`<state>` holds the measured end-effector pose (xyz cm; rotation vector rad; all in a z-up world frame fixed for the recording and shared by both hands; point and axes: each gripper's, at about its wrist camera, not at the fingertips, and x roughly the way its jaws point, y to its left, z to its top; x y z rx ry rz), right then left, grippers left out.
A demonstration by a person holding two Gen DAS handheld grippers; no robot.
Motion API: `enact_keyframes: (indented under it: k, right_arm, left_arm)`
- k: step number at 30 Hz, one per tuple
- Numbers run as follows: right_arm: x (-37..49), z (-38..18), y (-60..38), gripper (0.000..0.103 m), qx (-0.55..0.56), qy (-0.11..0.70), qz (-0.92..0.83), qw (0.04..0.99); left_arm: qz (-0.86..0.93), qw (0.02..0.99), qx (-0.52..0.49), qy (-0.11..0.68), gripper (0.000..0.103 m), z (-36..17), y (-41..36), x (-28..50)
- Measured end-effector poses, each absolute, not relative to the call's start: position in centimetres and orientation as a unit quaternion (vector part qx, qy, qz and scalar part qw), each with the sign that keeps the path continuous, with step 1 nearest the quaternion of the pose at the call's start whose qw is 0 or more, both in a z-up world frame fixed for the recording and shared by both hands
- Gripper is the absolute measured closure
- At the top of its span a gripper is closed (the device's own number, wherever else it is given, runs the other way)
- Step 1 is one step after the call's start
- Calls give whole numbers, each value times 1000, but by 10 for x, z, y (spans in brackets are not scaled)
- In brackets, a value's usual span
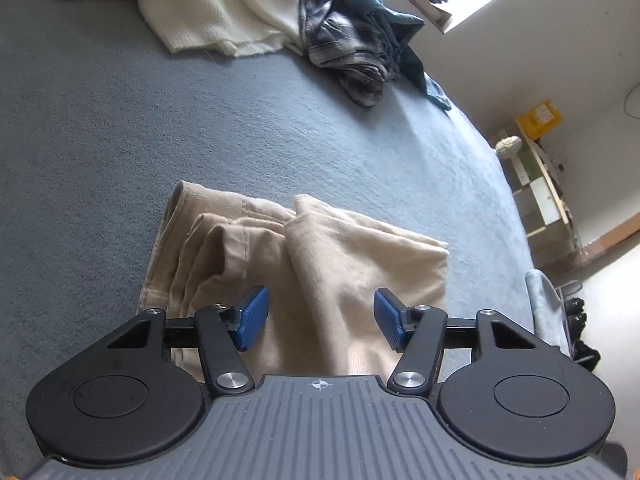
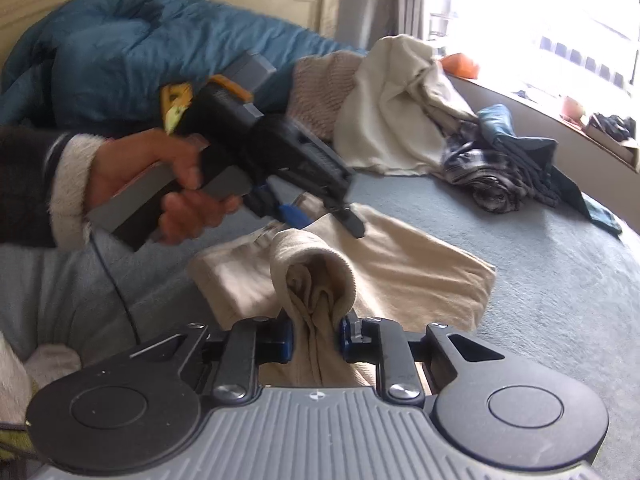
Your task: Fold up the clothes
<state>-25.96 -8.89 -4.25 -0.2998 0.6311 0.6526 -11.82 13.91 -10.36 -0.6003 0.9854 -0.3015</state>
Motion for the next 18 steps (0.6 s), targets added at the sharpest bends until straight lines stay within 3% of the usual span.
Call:
enact_keyframes:
  k: [13, 15, 17, 18]
  right_arm:
    - [-251, -35, -104, 81, -103, 302, 302, 898]
    - [-252, -35, -103, 81, -105, 303, 304, 897]
    - [-253, -36, -101, 81, -106, 304, 306, 896]
    - [-254, -36, -100, 81, -107, 305, 307, 895]
  left_arm:
    - [-162, 804, -284, 497, 45, -112, 122, -99]
    - [-168, 808, -283, 488, 52, -112, 118, -95]
    - [-163, 811, -278, 487, 73, -112, 114, -91]
    - [-162, 812, -276, 487, 78, -113, 113, -89]
